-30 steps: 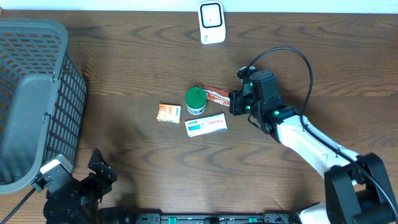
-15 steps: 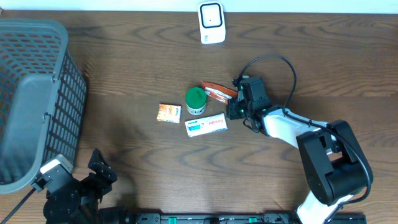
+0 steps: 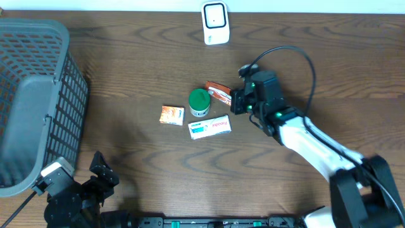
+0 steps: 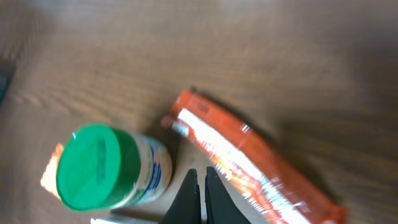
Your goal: Scan the item barcode
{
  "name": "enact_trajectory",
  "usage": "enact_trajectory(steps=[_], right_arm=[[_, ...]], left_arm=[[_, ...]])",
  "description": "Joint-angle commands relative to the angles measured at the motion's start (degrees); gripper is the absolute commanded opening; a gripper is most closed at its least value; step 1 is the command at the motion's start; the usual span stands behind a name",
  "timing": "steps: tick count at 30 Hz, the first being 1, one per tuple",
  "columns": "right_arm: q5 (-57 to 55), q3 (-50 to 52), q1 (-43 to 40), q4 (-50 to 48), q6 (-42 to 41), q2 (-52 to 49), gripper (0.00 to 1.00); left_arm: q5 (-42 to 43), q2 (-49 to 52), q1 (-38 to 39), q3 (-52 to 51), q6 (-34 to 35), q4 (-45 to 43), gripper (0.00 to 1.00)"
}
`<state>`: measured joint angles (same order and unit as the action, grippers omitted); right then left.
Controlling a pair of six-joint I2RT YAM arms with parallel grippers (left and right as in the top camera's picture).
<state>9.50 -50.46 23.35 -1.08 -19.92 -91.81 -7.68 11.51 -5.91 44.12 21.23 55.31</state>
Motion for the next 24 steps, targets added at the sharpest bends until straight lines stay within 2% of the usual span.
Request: enact_trajectory(steps=[1, 14, 17, 24], right_arm=[[-6.01, -0.15, -1.33, 2.27, -0.07, -1.16, 0.01], [-5.97, -0.15, -1.73, 2.16, 0.2, -17.09, 0.01], [-3.58, -0.17, -1.44, 2.4, 0.2, -15.08, 0.01], [-1.53, -0.17, -1.75, 3.08, -2.32, -0.17, 0.01]], left_arm=[[-0.48, -0.02, -0.24, -0.09, 0.5, -0.02, 0.87], [-0.48, -0.02, -0.24, -0.09, 0.5, -0.02, 0.87], [-0.48, -0.02, -0.24, -0.09, 0.5, -0.02, 0.87], [-0.48, -0.02, -0.24, -0.09, 0.5, -0.02, 0.87]])
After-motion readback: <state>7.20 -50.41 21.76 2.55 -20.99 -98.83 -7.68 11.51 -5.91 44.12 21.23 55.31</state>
